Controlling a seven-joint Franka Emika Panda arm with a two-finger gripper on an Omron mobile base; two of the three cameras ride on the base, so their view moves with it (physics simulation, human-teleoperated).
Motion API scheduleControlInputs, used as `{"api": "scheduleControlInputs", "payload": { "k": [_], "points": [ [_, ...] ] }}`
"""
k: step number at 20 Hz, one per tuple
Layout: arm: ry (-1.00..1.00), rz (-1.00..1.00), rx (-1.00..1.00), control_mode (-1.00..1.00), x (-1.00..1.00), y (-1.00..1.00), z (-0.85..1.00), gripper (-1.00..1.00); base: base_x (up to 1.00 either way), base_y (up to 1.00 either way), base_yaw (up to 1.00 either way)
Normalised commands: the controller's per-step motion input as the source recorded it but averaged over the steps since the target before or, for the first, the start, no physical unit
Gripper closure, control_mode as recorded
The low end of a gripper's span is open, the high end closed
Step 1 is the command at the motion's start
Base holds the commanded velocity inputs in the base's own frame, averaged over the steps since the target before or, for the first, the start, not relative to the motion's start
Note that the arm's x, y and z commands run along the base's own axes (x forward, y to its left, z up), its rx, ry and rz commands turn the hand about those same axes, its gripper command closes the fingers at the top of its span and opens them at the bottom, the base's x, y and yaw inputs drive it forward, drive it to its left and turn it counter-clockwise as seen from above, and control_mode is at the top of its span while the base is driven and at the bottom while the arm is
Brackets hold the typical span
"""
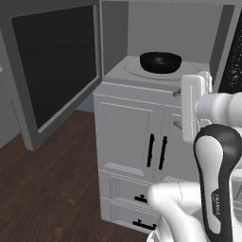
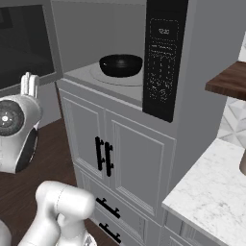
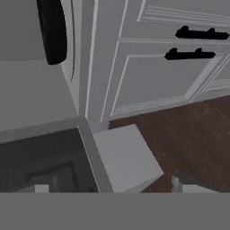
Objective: Pick the lemon wedge from the sink and place it in the bowl. Then pick the bowl and place it in the microwave. Then close the microwave door and press the start button.
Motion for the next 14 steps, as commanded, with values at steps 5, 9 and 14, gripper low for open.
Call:
{"api": "scheduleControlInputs", "payload": {
  "k": [5,9,14],
  "points": [
    [-0.29,0.00,0.00,-1.00,-0.75,0.93,0.05,-1.00,0.00,0.00,0.00],
    [-0.30,0.00,0.00,-1.00,-0.88,0.99,0.05,-1.00,0.00,0.00,0.00],
    [-0.24,0.00,0.00,-1.00,-0.72,1.00,0.00,-1.00,0.00,0.00,0.00]
  ]
}}
